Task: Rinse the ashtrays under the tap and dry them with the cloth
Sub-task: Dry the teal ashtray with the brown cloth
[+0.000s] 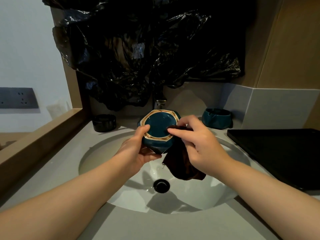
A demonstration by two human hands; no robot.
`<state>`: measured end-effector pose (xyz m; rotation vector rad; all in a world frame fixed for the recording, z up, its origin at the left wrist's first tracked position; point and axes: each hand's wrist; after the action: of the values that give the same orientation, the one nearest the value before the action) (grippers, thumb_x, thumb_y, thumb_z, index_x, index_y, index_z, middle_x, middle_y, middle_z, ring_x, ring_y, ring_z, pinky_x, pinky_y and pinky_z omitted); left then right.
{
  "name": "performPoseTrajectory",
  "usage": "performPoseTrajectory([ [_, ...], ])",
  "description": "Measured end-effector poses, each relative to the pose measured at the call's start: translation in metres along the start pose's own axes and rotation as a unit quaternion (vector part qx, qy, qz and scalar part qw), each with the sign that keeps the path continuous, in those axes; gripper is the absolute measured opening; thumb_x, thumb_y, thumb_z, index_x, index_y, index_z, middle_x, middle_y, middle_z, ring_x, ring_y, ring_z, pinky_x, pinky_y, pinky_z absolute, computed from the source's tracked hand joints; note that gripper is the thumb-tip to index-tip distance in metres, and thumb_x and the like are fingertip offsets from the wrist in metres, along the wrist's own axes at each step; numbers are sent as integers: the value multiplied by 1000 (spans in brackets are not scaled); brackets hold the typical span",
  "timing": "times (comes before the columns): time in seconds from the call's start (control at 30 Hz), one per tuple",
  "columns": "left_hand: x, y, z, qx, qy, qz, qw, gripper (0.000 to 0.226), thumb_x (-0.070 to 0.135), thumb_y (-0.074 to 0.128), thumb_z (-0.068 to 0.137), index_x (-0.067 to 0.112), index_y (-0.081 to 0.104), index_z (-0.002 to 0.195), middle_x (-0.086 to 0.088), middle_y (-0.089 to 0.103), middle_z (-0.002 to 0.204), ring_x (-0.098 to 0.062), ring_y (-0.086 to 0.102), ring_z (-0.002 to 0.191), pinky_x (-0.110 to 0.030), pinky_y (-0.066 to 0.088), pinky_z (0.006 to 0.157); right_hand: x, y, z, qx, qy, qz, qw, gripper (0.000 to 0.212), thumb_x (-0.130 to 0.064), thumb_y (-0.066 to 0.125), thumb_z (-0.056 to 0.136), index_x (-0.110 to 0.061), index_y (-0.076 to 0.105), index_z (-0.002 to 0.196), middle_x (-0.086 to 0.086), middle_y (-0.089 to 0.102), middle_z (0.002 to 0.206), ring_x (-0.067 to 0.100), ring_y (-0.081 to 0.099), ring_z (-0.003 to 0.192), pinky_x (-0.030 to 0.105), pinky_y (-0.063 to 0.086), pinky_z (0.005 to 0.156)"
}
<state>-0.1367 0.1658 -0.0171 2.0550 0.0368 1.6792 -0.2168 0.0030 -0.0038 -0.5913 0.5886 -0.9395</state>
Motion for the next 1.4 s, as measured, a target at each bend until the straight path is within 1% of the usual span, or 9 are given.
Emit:
performPoseTrajectory([
  [0.13, 1, 0, 0, 8, 2, 11, 1000, 23, 33, 62, 90, 13, 58, 102, -16, 69, 103, -28, 68, 90, -42, 55, 63, 8, -6, -1, 87, 56, 54, 993, 32, 4, 46, 85, -8, 74, 94, -4, 53, 97, 6, 51, 89, 13, 45, 75],
  [0.23, 1, 0, -2, 2, 10, 22, 1000, 18, 30, 62, 90, 14, 57, 98, -16, 68, 105, -29, 68, 91, -43, 56, 66, 26, -9, 4, 105, 278, 80, 951, 30, 6, 46, 86, -5, 74, 86, 5, 59, 93, 9, 54, 79, 14, 42, 70],
  [0.37, 1, 2, -4, -12, 14, 16, 1000, 20, 29, 62, 90, 14, 56, 103, -15, 68, 108, -30, 68, 93, -43, 57, 71, 34, -7, 11, 6, 592, 289, 753, 38, -42, 63, 84, -9, 69, 98, 16, 68, 103, 33, 66, 90, 41, 53, 83],
  [0.43, 1, 3, -4, -20, 10, 10, 1000, 22, 28, 62, 91, 13, 55, 105, -16, 67, 110, -31, 67, 96, -44, 57, 72, 28, -6, 12, -67, 578, 347, 735, 62, -67, 54, 80, -12, 70, 105, 9, 67, 109, 30, 63, 104, 38, 49, 93],
  [0.53, -3, 5, -6, -41, 3, 25, 999, 22, 28, 61, 91, 11, 57, 104, -18, 68, 110, -32, 68, 95, -43, 57, 72, 20, -3, 10, -95, 526, 430, 728, 64, -62, 64, 69, -11, 68, 107, 11, 71, 106, 28, 67, 101, 38, 50, 94],
  [0.7, -8, 4, -6, -102, -24, 62, 993, 29, 23, 60, 92, 9, 58, 117, -14, 71, 111, -29, 71, 95, -39, 56, 80, 16, -3, 10, -69, 512, 425, 743, 39, -31, 73, 79, -1, 68, 103, 17, 73, 91, 32, 71, 85, 37, 57, 73],
  [1.03, -7, -2, 0, -133, 12, 212, 968, 46, 23, 68, 86, 26, 49, 128, -3, 69, 113, -20, 65, 107, -42, 50, 98, 16, -33, 17, -199, 360, 131, 902, 25, -42, 77, 71, -18, 73, 78, 4, 73, 79, 17, 67, 79, 31, 50, 71],
  [1.23, -2, -3, -3, -202, 47, 424, 882, 42, 18, 77, 78, 43, 54, 103, 9, 63, 115, -9, 60, 107, -32, 53, 94, 5, -31, 16, -302, 283, 11, 910, 34, -47, 76, 68, -27, 68, 94, -7, 70, 79, 8, 66, 74, 24, 54, 64],
  [1.4, 0, -2, -4, -182, 74, 439, 876, 37, 21, 79, 76, 41, 55, 94, 14, 63, 108, -7, 59, 106, -28, 53, 89, 4, -34, 16, -286, 273, 3, 918, 45, -48, 77, 68, -31, 62, 107, -13, 65, 100, 4, 60, 88, 20, 52, 77],
])
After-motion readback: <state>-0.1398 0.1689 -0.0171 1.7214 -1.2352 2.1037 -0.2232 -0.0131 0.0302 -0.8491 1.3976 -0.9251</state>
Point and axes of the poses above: each hand's wrist, its own z-axis towards the middle knuckle, its own y-axis out of the palm, x = y × z
